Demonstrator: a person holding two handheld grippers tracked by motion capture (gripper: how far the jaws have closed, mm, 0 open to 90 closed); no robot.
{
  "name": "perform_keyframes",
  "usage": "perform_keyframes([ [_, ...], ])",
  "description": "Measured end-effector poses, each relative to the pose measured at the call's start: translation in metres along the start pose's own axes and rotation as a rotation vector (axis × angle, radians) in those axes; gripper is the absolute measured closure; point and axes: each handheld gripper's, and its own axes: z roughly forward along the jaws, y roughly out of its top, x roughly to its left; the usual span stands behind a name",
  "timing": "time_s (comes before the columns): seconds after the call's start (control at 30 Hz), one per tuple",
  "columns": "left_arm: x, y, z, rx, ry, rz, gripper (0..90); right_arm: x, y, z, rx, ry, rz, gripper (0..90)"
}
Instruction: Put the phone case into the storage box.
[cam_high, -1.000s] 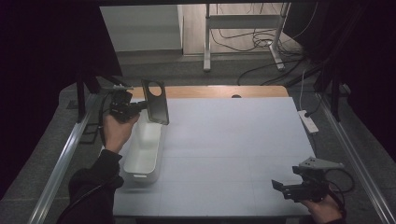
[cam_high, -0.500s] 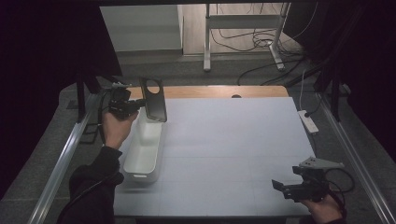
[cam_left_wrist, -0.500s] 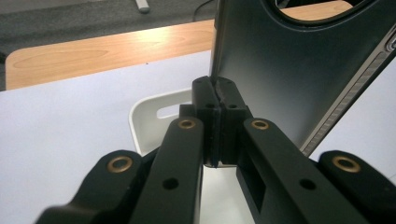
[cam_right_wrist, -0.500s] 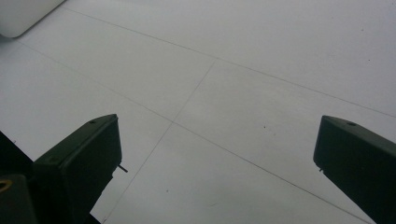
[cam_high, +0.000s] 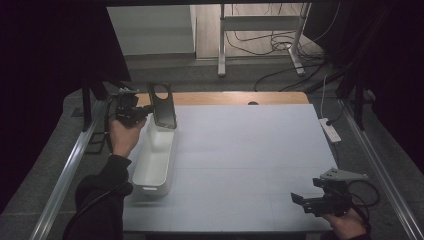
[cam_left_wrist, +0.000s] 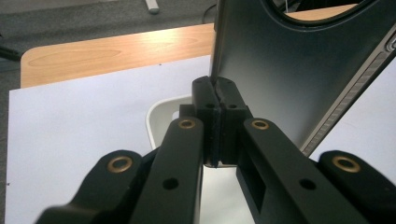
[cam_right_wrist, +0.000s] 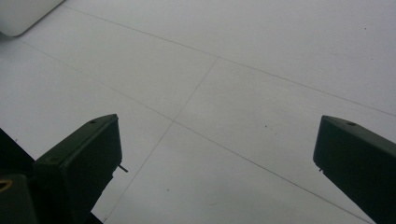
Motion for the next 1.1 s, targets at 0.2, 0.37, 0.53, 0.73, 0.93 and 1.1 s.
perform_keyframes([
  [0.2, 0.004, 0.0, 0.005, -0.003, 0.015, -0.008, 88.9, 0.0, 0.0, 0.0, 0.002, 0.001, 0.0, 1.7],
  [0.37, 0.006, 0.001, 0.008, -0.006, 0.027, -0.019, 88.9, 0.0, 0.0, 0.0, 0.006, 0.001, 0.0, 1.8],
  [0.53, 0.008, 0.002, 0.01, -0.004, 0.04, -0.018, 88.9, 0.0, 0.0, 0.0, 0.007, 0.002, 0.0, 1.9],
  [0.73, 0.011, 0.002, 0.015, -0.007, 0.052, -0.026, 88.9, 0.0, 0.0, 0.001, 0.008, 0.003, 0.0, 2.1],
  [0.93, 0.014, 0.001, 0.02, -0.005, 0.063, -0.024, 88.9, 0.0, 0.0, 0.001, 0.011, 0.005, 0.001, 2.3],
  [1.1, 0.014, -0.001, 0.023, 0.0, 0.072, -0.024, 88.9, 0.0, 0.0, 0.001, 0.013, 0.007, 0.0, 2.5],
])
